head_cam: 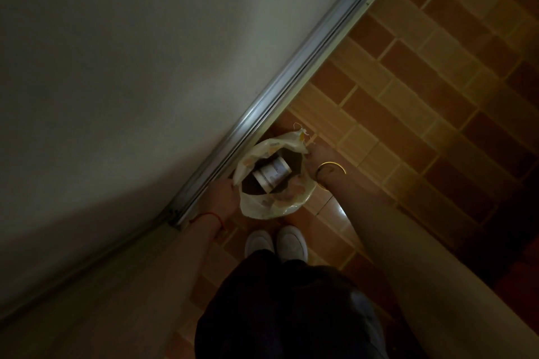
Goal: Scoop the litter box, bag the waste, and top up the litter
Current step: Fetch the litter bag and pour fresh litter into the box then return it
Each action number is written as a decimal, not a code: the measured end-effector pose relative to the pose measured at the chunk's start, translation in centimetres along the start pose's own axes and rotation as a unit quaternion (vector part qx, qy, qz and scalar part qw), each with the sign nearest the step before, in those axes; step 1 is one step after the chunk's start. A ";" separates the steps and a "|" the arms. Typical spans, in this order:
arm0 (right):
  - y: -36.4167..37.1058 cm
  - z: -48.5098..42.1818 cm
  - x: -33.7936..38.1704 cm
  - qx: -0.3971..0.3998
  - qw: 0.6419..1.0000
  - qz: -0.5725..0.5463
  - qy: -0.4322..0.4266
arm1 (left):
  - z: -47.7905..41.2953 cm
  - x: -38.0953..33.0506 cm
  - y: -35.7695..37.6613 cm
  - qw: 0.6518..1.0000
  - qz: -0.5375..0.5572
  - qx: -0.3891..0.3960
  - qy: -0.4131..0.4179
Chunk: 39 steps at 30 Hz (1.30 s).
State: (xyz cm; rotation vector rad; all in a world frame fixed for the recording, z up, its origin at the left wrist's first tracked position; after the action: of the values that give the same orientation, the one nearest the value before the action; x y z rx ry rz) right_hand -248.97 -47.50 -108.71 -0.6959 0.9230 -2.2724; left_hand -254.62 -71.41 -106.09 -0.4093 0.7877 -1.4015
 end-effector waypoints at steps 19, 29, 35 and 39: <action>-9.1 13.9 2.5 -0.029 0.992 -0.121 -0.019 | 11.4 -3.0 -8.9 0.989 0.102 -0.073 0.074; -21.6 28.0 7.3 -0.053 0.989 -0.114 -0.074 | 25.1 -8.7 -21.8 0.961 0.006 -0.157 0.227; -28.4 34.4 10.1 -0.075 0.987 -0.101 -0.096 | 32.5 -10.8 -28.9 0.938 -0.014 -0.205 0.278; -32.2 38.9 11.8 -0.094 0.983 -0.106 -0.113 | 37.3 -11.1 -32.6 0.928 -0.003 -0.231 0.291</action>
State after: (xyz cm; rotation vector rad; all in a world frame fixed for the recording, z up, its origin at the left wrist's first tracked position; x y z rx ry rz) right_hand -242.19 -53.54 -57.70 -1.1608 0.9997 -2.2433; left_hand -251.55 -72.90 -55.47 -0.3542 1.6217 -1.3476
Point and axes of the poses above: each hand's wrist, its own z-axis away from the middle knuckle, its own y-axis out of the palm, x = y × z, the point moved 5 cm from there along -z, towards the middle knuckle, and after that the axes turned 9 degrees about -x, right-handed, at the moved point
